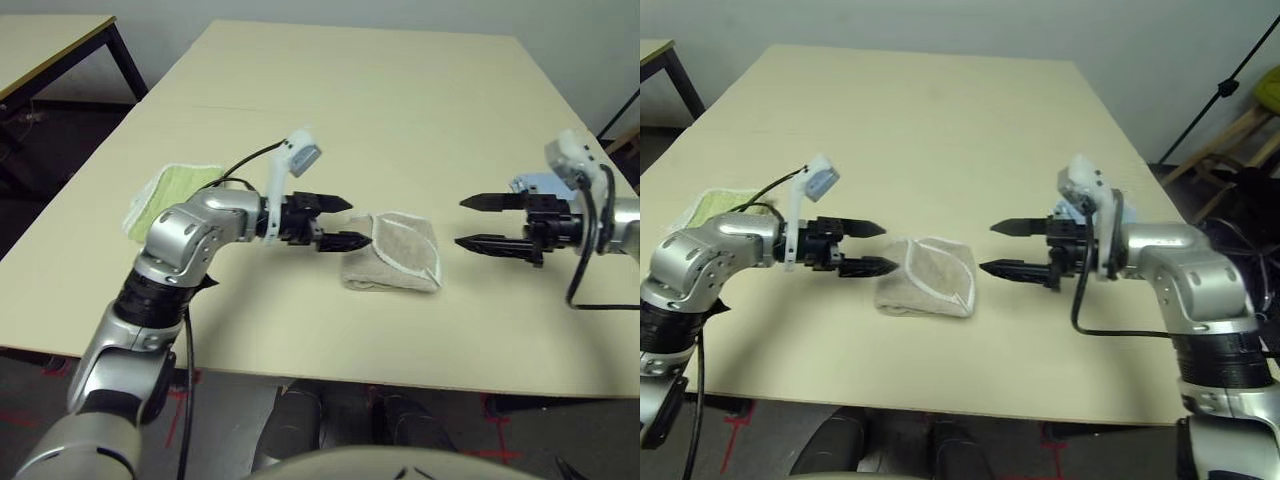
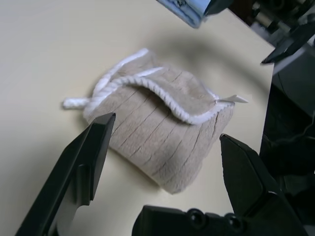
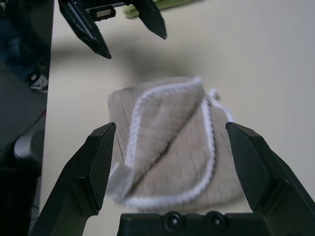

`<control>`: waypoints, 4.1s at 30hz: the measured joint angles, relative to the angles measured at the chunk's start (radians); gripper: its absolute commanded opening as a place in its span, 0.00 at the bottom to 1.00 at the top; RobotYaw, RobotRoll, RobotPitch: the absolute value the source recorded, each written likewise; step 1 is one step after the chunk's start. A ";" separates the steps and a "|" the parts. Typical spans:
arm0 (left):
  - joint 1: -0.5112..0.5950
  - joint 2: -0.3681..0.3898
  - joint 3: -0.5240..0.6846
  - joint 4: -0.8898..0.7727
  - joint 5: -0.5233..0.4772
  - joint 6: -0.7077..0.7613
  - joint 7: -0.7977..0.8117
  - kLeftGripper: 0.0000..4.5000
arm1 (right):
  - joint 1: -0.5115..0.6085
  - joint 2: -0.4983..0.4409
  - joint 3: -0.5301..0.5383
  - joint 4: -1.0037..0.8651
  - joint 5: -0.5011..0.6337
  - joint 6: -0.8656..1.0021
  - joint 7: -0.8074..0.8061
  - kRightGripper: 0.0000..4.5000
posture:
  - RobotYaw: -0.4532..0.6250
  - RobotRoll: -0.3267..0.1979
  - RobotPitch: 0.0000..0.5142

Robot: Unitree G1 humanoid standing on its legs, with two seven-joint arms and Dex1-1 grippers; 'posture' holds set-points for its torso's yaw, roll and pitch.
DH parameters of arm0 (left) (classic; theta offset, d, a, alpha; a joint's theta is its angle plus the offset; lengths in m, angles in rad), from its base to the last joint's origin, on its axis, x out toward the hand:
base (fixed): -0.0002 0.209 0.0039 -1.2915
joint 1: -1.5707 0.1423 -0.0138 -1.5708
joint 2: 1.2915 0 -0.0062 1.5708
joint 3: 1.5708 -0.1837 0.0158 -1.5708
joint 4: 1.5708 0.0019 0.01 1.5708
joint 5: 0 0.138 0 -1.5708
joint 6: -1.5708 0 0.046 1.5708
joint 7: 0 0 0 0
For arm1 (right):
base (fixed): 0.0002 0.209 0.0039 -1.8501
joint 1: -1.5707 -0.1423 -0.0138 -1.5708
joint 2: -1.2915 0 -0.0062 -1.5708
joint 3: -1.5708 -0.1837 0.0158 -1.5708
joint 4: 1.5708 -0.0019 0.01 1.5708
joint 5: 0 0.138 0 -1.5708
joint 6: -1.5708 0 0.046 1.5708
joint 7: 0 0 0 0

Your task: Fold the towel and set it aside.

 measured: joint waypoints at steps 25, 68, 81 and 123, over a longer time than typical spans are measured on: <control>0.101 0.076 0.059 -0.041 -0.018 -0.071 -0.022 1.00 | 0.015 0.200 0.200 0.059 -0.235 -0.167 -0.136 0.63 | 0.64 0.62 0.22; 0.115 0.086 0.063 -0.056 -0.038 -0.058 0.021 1.00 | 0.063 0.216 0.196 0.010 -0.262 -0.234 -0.192 1.00 | 0.64 0.62 0.26; 0.117 0.086 0.066 -0.064 -0.042 -0.051 0.035 1.00 | 0.044 0.314 0.198 0.097 -0.287 -0.207 -0.269 0.62 | 0.65 0.62 0.25; 0.062 0.005 0.060 0.000 -0.040 -0.071 0.026 0.96 | -0.080 0.170 0.001 0.038 -0.008 0.132 -0.227 0.95 | 0.62 0.62 0.21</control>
